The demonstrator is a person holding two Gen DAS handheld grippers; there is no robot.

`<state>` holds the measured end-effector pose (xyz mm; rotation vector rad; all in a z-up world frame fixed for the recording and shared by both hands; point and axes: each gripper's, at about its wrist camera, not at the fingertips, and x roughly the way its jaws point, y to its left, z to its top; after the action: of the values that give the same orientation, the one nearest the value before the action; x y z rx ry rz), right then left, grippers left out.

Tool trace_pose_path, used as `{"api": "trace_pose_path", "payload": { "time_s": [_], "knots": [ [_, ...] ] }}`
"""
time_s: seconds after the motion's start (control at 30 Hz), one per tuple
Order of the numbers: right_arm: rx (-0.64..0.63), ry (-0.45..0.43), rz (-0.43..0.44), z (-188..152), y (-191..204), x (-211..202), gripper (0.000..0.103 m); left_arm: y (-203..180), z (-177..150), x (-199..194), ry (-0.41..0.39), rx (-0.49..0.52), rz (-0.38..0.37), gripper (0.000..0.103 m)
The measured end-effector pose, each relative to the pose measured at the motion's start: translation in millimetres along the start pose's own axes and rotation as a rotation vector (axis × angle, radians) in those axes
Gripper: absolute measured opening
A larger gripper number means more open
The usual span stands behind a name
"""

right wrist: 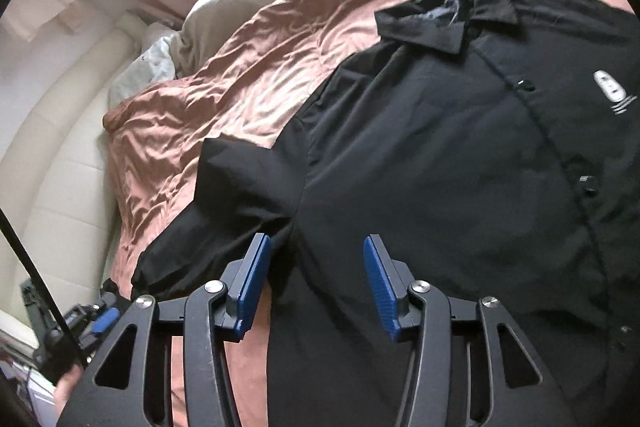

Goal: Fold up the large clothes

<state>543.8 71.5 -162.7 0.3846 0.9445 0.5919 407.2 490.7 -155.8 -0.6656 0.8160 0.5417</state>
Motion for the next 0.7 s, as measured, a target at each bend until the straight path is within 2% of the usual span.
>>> {"api": "trace_pose_path", "payload": {
  "time_s": [0.07, 0.17, 0.23, 0.37, 0.43, 0.5, 0.6, 0.7],
  "knots": [
    [0.028, 0.022, 0.012, 5, -5, 11, 0.037, 7, 2, 19, 0.027, -0.015, 0.030, 0.050],
    [0.057, 0.045, 0.024, 10, -8, 30, 0.027, 21, 0, 39, 0.053, -0.063, 0.052, 0.050],
    [0.088, 0.060, 0.044, 13, -11, 38, 0.024, 29, -1, 53, 0.073, -0.094, 0.057, 0.050],
    [0.105, 0.084, 0.088, 19, -10, 53, 0.017, 35, 4, 71, 0.077, -0.092, 0.063, 0.050],
    [0.105, 0.087, 0.112, 23, -9, 59, 0.016, 34, 8, 71, 0.051, -0.077, 0.078, 0.043],
    [0.095, 0.078, 0.108, 26, -7, 65, 0.016, 33, 10, 72, 0.045, -0.072, 0.103, 0.017],
    [0.100, 0.115, 0.089, 23, -10, 82, 0.016, 28, 14, 67, 0.028, -0.054, 0.073, 0.006],
    [0.124, 0.141, 0.116, 19, -14, 96, 0.015, 17, 23, 45, -0.019, -0.027, 0.030, 0.003]
  ]
}}
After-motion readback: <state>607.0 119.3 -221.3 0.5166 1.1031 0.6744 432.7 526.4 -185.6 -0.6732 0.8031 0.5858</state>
